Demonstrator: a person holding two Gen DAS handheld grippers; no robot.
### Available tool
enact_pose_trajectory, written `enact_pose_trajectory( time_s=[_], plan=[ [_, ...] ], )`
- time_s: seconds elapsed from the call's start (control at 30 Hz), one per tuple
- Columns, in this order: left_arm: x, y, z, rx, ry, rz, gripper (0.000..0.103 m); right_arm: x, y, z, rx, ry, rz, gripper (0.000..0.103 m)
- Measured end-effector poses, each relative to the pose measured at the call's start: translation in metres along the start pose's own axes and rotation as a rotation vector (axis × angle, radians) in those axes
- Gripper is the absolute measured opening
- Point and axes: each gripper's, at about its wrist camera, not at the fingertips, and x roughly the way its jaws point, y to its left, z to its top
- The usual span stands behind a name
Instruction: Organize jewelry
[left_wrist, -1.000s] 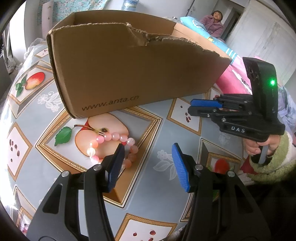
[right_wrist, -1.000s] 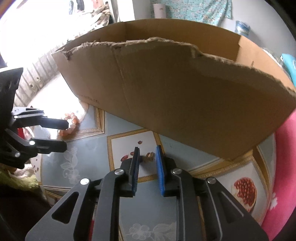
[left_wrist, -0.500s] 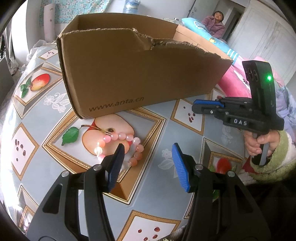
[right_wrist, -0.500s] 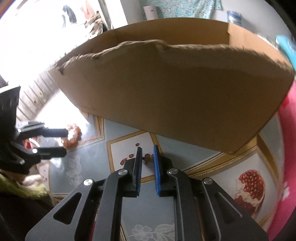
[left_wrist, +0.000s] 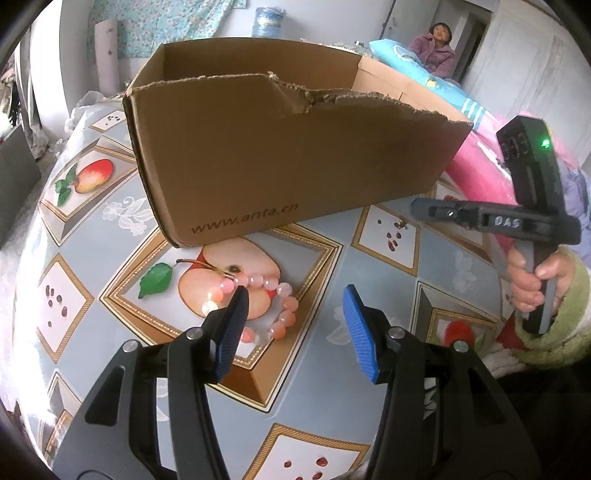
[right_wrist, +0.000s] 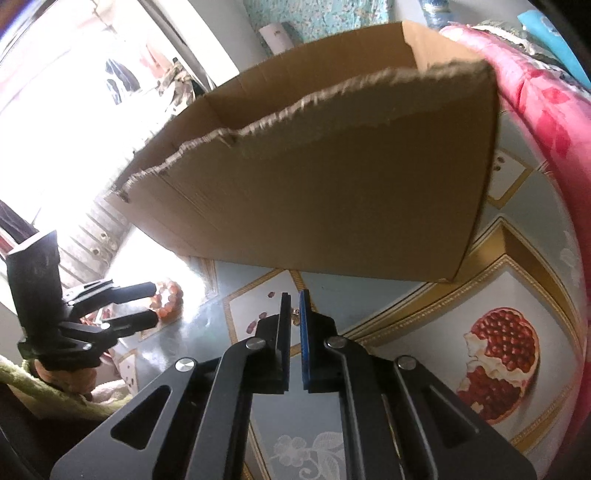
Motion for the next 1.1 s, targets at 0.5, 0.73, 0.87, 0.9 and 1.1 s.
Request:
enact_pose_trajectory(
  time_s=[0.5, 0.73, 0.87, 0.9, 1.1],
  plan=[
    [0.005, -0.011, 0.003, 0.063, 0.028, 0.076, 0.039, 0.006, 0.027, -0.001, -0.139, 0.027, -0.106, 0.017],
    [0.019, -0.016, 0.004, 0.099, 0.071, 0.136, 0.032, -0.004, 0.020, -0.001, -0.130, 0.009, -0.129, 0.017],
    [0.021, -0.017, 0.004, 0.120, 0.068, 0.163, 0.023, -0.005, 0.022, -0.004, -0.127, 0.010, -0.138, 0.018],
    [0.022, -0.016, 0.004, 0.115, 0.066, 0.167, 0.018, -0.004, 0.022, -0.005, -0.132, 0.011, -0.140, 0.018],
    [0.020, -0.008, 0.006, 0.070, 0.058, 0.156, 0.008, 0.006, 0.038, -0.005, -0.211, 0.025, -0.189, 0.018]
  ],
)
